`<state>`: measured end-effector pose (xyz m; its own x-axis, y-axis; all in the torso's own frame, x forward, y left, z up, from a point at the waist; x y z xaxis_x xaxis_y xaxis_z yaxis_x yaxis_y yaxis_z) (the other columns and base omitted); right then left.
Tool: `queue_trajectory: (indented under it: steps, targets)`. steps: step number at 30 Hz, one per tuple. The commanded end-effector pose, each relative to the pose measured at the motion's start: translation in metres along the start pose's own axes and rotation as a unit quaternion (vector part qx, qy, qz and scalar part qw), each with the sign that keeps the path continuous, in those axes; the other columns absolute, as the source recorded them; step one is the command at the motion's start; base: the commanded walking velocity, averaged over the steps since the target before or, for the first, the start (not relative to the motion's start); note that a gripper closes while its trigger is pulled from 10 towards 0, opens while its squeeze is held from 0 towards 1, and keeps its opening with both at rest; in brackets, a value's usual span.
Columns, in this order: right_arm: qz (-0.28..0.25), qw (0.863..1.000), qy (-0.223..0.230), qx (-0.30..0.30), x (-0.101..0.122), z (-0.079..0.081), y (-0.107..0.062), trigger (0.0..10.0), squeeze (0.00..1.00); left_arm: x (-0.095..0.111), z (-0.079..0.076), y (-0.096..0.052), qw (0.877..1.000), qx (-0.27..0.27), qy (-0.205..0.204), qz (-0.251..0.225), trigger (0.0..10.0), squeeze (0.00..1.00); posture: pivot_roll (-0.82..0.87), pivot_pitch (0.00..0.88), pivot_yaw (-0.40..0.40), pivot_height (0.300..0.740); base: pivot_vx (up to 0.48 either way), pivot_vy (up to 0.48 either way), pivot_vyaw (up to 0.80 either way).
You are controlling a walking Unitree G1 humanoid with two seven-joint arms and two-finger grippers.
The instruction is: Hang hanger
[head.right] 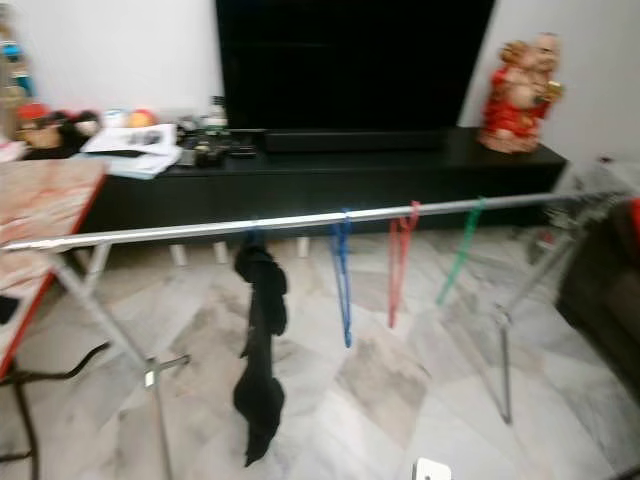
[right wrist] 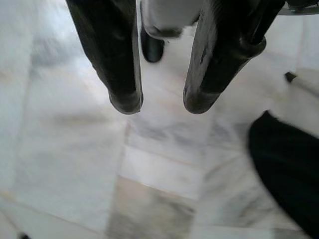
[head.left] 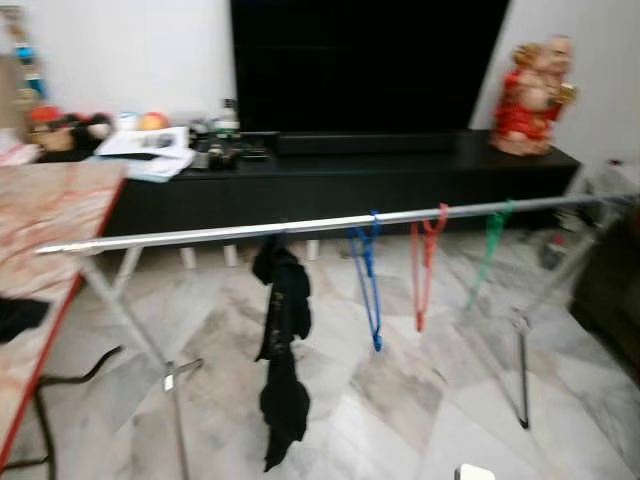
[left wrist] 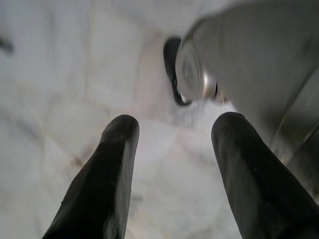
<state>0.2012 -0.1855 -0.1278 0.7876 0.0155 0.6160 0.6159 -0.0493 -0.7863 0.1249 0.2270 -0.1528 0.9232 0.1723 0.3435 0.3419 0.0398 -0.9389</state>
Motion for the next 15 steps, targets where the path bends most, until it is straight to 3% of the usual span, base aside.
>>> queue_trajectory:
  steps: [1, 15]
  targets:
    - [0.011, 1.000, -0.007, 0.004, -0.005, 0.000, -0.001, 10.0, 0.00, 0.002, 0.000, 0.000, 1.000, 0.001, 0.000, -0.002, 10.0, 0.00, 0.11, 0.000, -0.055, 0.740, 0.000, 0.000, -0.73]
    - [0.052, 0.999, -0.013, -0.005, -0.024, -0.022, -0.006, 10.0, 0.00, 0.003, 0.002, 0.000, 1.000, 0.004, 0.028, 0.002, 10.0, 0.00, 0.11, 0.000, -0.041, 0.740, 0.000, 0.000, -0.73]
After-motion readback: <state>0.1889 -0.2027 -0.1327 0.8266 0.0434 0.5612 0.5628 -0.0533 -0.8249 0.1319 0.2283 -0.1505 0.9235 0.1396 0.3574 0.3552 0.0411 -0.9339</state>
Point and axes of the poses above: a point about 5 cm out from each wrist's last joint towards the gripper, its own y axis pointing out of the wrist towards the gripper, its own x axis along the axis of the wrist's last joint, z = x × y, the point moved 5 cm from there along y, pointing out of the wrist towards the gripper, and after that the axes turned 15 degrees about -y, right-handed, at the moved point
